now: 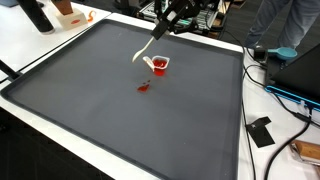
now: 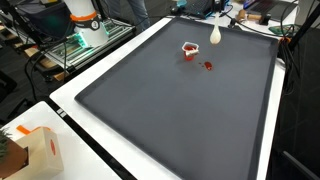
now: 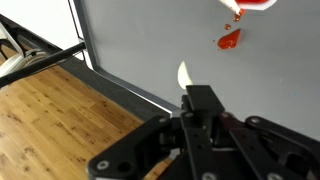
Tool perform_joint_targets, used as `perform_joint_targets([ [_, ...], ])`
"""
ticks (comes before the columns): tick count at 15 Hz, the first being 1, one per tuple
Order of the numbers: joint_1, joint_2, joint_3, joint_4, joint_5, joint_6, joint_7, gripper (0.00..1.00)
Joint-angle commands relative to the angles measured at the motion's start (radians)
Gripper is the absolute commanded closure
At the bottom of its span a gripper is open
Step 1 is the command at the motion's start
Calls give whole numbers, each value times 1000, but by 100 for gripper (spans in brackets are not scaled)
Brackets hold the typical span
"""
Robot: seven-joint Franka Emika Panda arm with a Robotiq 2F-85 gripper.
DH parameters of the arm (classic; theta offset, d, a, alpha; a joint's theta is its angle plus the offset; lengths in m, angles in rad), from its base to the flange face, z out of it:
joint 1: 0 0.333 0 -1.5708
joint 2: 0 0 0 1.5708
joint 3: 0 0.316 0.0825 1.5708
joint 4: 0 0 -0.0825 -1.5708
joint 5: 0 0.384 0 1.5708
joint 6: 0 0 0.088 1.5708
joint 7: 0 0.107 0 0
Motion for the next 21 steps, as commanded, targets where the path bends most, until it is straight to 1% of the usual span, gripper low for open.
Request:
perform_joint_targets([
  [1,-40,-56,2,-31,85,66,-93,97],
  [7,-86,-112,-16,-44,240,129,-260,97],
  [13,-125,-148,-38,-51,439,176,-456,97],
  [21,-163,-163,-60,-60,627,195,-655,97],
])
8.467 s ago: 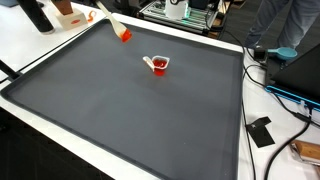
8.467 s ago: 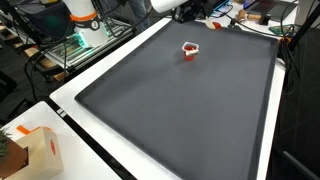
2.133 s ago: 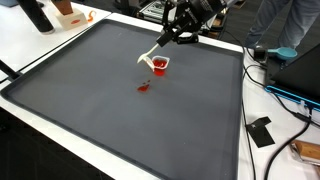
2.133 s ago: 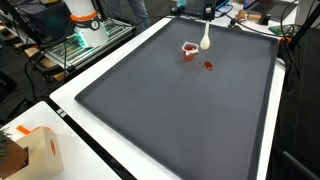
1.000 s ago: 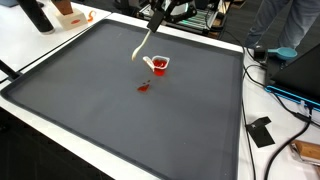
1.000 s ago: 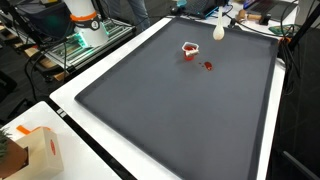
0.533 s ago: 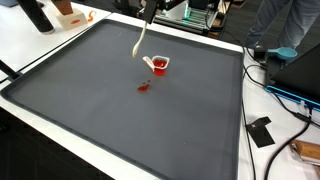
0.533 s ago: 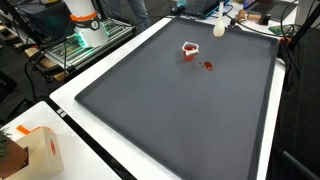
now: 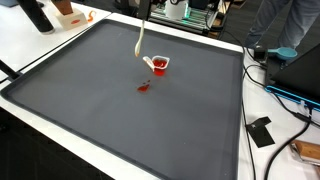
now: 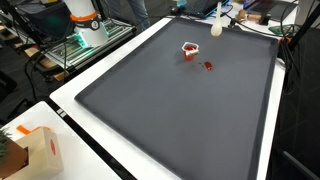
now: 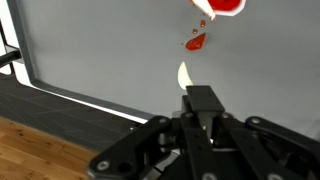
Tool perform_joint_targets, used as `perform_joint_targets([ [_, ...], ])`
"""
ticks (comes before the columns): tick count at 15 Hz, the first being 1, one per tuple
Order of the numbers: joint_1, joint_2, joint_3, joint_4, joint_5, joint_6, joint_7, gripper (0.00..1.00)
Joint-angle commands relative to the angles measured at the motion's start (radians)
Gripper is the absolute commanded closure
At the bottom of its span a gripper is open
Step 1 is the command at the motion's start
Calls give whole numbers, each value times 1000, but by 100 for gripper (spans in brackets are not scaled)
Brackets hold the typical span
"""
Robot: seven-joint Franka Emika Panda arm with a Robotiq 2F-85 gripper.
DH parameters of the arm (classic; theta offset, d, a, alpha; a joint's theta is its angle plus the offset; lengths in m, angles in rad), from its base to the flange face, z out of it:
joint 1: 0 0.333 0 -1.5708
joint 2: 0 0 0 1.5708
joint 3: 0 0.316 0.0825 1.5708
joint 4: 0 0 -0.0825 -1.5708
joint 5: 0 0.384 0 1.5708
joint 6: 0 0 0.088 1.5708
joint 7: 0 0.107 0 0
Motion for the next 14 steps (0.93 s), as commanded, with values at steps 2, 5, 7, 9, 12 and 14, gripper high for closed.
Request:
perform_joint_targets([
  [2,-24,-31,-7,-46,128,41,-127,97],
  [5,-35,-31,-10,-49,191,43,-189,97],
  [7,-24,-3,-12,-7,163,16,-160,97],
  [9,-25,-1,-13,-5,167,16,-166,88],
  [12,-23,-1,-13,-2,167,16,-166,88],
  [14,-48,13,-15,0,266,30,-219,97],
])
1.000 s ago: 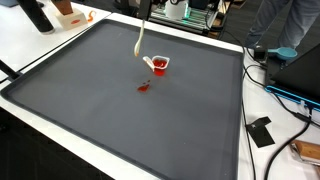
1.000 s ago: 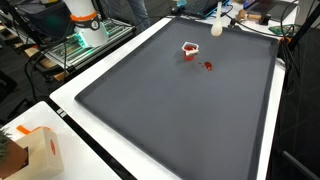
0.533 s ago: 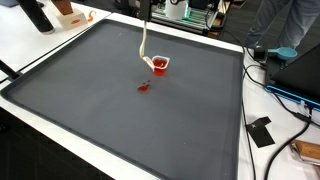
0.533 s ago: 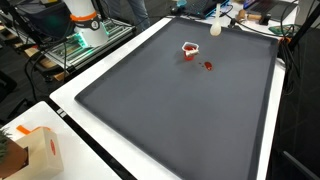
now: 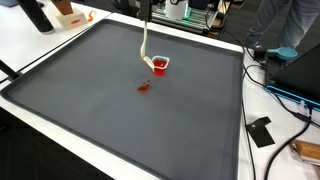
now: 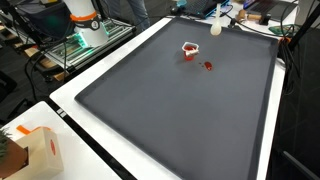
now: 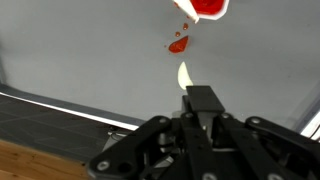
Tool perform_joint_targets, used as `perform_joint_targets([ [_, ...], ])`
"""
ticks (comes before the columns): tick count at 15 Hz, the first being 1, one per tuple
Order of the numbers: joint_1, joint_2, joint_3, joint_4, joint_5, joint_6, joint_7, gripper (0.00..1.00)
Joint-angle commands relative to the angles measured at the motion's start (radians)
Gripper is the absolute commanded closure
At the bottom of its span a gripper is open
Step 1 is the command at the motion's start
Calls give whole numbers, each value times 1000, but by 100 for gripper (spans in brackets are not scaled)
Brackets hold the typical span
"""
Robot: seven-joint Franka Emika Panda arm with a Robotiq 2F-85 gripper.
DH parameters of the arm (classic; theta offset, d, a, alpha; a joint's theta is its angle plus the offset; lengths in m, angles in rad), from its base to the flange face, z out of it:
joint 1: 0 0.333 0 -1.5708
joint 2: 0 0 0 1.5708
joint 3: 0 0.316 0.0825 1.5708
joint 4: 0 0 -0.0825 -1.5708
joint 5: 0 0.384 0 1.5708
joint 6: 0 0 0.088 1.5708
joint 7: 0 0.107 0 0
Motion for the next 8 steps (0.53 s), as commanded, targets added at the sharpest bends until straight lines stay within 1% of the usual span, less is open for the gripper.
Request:
perform_joint_targets([
  [1,-32,18,-7,0,145,22,-81,97],
  [3,-59,30,-10,-6,265,36,-163,97],
  [8,-125,72,-10,-16,513,83,-361,97],
])
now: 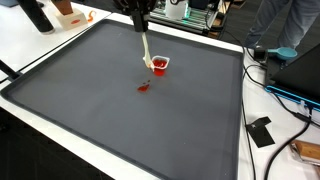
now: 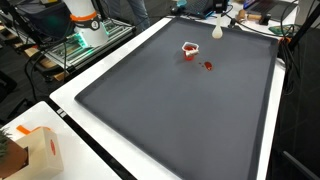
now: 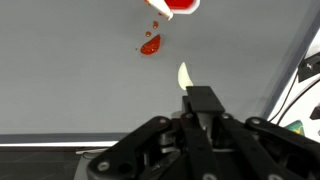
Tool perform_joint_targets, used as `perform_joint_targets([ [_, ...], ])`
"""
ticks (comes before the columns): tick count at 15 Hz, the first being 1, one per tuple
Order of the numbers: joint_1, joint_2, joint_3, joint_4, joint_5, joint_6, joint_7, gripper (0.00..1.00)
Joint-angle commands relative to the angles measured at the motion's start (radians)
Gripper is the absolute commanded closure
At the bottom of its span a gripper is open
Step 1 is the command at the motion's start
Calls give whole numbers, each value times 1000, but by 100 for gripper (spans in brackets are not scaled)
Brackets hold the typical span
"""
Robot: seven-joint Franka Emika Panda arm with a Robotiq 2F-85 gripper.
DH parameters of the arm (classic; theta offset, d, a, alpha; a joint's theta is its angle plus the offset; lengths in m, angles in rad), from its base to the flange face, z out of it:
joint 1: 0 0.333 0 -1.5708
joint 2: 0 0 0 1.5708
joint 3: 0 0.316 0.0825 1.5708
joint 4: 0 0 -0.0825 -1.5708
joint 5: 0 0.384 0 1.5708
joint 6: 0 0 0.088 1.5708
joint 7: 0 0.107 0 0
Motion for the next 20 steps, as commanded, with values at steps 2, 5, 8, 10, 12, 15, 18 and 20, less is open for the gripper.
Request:
perform_joint_targets([
  [2,-60,38,12,-21,217,59,-178,97],
  [5,-90,65,14,-18,318,22,-246,97],
  [8,-102,80,12,-22,349,-7,-260,97],
  [10,-105,88,11,-19,350,-35,-255,97],
  [12,-108,94,11,-14,355,-69,-252,97],
  [15,-115,101,8,-9,369,-134,-250,97],
  [18,-121,106,1,-10,390,-184,-249,97],
  [20,-125,110,-3,-10,400,-204,-249,97],
])
